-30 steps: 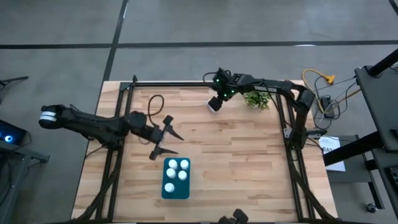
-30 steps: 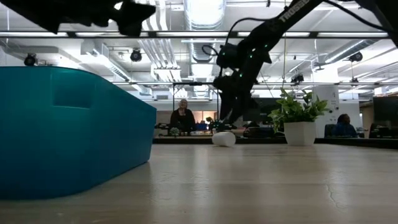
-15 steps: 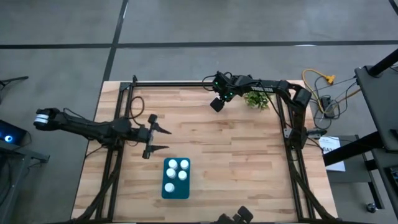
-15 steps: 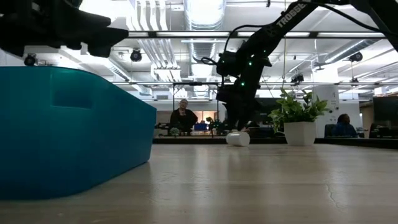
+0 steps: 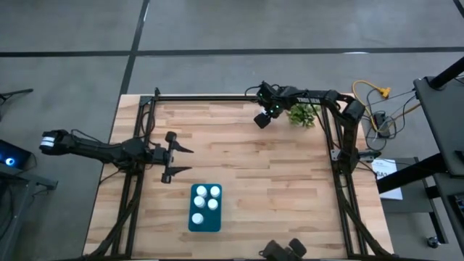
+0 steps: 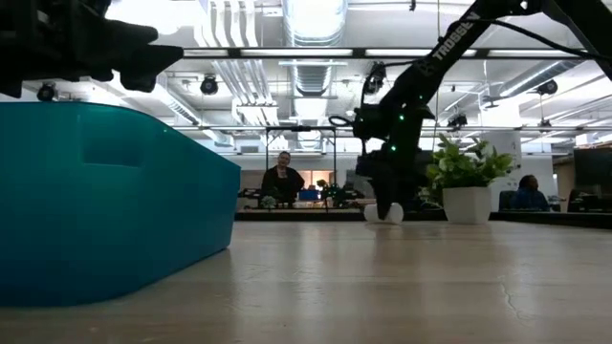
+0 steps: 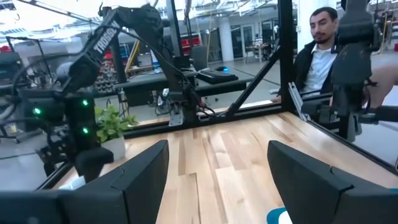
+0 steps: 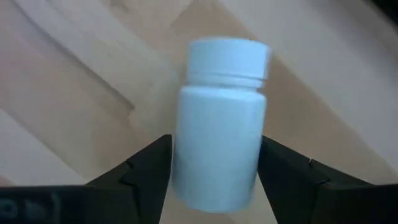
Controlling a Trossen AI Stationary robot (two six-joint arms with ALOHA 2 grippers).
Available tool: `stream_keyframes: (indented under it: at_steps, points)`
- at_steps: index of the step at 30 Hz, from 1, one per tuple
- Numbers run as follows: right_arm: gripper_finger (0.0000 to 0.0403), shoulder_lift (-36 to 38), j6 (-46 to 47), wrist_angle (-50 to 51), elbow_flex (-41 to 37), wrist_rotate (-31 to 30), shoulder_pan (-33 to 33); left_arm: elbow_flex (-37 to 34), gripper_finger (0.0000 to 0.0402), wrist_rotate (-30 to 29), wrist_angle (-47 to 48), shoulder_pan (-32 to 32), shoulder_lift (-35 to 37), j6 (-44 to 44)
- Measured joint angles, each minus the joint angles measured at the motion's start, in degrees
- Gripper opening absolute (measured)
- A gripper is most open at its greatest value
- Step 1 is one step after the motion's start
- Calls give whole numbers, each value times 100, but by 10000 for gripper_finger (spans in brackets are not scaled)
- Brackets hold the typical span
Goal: Pick and place pill bottles into a basket
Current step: Put the white pill bottle into the blue bin
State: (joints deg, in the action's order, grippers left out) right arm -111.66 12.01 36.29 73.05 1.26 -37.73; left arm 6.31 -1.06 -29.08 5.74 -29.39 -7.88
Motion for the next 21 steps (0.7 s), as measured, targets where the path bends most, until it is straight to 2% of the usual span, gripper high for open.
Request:
stream_keyframes:
  at_steps: [4,9,15,21]
  points:
    - [198,0,-127,-119,-170,9,-2,6,256,-4,-1,0,36,0]
    - [151,2,-310,-248,-207,26,-2,6,256,-24,2,0,-22,0]
    - [151,21,-620,-225,-153,9,121,9,256,-116,11,0,-56,0]
    - [151,245,-1365,-583,-110,162,603,9,256,-125,19,0,-48,0]
